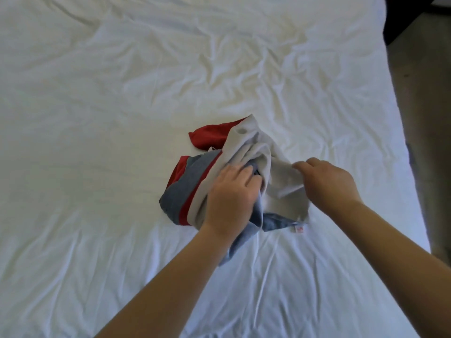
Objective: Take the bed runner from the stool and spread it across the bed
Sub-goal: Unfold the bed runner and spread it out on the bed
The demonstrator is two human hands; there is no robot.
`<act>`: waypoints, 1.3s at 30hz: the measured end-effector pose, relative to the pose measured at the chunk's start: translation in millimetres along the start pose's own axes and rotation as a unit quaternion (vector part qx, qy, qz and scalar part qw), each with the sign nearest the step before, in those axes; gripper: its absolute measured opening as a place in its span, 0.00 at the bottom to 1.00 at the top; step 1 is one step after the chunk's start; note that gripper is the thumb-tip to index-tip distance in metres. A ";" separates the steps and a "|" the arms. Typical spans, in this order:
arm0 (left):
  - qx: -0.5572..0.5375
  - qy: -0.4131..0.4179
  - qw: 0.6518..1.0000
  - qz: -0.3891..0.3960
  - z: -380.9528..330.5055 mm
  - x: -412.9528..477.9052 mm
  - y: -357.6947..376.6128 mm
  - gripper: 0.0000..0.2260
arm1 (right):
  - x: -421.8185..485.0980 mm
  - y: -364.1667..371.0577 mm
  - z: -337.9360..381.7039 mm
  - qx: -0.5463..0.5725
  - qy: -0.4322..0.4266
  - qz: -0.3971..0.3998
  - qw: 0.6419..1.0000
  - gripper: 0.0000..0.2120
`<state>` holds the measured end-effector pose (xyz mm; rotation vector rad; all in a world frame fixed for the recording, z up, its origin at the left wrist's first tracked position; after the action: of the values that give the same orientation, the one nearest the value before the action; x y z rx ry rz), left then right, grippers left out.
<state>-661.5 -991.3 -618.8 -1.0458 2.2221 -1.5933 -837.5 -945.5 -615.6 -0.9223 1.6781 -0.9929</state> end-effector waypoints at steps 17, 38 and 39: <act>-0.027 -0.197 0.978 -0.055 71.5 -30.1 -24.0 0.05 | 29.1 -38.8 133.0 0.056 -0.164 -0.069 0.982 0.32; 0.028 -0.120 0.981 -0.152 281.1 -76.0 -188.0 0.07 | 85.1 -149.1 299.1 0.023 -0.141 -0.039 0.989 0.32; 0.038 -0.123 0.979 -0.159 292.5 -79.4 -198.8 0.08 | 87.3 -155.4 312.6 0.028 -0.153 -0.049 0.987 0.33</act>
<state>-360.8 -1188.4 -573.4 -1.5435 1.8899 -1.5496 -542.1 -1146.8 -573.8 -1.0691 1.3520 -0.9063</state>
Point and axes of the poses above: each hand's wrist, its own x-axis towards the middle knuckle, its own y-axis out of the palm, z = x × y, the point moved 5 cm from there along x, towards the middle knuckle, and after that the axes turned 5 degrees about -x, right-handed, at the moved point
